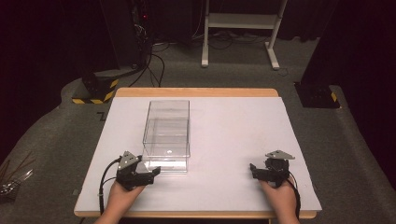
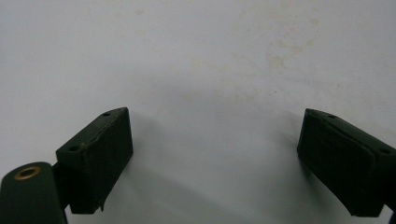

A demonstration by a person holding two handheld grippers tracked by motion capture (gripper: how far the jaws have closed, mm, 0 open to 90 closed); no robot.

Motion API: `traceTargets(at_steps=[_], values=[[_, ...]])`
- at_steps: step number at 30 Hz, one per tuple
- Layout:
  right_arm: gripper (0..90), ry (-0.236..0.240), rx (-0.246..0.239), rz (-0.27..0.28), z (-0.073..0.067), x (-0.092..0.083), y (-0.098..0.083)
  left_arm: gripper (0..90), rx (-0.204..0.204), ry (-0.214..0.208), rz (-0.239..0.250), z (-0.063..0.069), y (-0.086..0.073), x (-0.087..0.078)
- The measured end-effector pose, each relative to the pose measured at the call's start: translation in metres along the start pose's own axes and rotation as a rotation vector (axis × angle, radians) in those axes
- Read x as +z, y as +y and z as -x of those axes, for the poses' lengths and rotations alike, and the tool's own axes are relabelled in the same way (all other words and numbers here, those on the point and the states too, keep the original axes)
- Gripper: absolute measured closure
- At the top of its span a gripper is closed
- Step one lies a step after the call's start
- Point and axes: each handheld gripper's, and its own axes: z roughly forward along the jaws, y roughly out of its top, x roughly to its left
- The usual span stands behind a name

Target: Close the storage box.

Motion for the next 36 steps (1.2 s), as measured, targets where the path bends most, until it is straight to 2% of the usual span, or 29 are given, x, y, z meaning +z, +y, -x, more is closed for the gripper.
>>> traceTargets(at_steps=[10,20,29,36], values=[[10.2,0.0,0.0,0.0,0.0,0.0,0.0,7.7,0.003,0.013,0.005,0.0,0.009,0.012],[10.2,0.0,0.003,-0.001,0.0,0.0,0.0,7.1,-0.009,0.04,0.01,-0.006,0.014,0.021],[10.2,0.002,0.002,-0.002,0.0,0.0,0.0,7.2,-0.052,0.076,0.018,-0.015,0.016,0.028],[10.2,0.002,0.001,-0.001,0.001,0.0,0.0,9.4,-0.073,0.077,0.02,-0.02,0.016,0.032]])
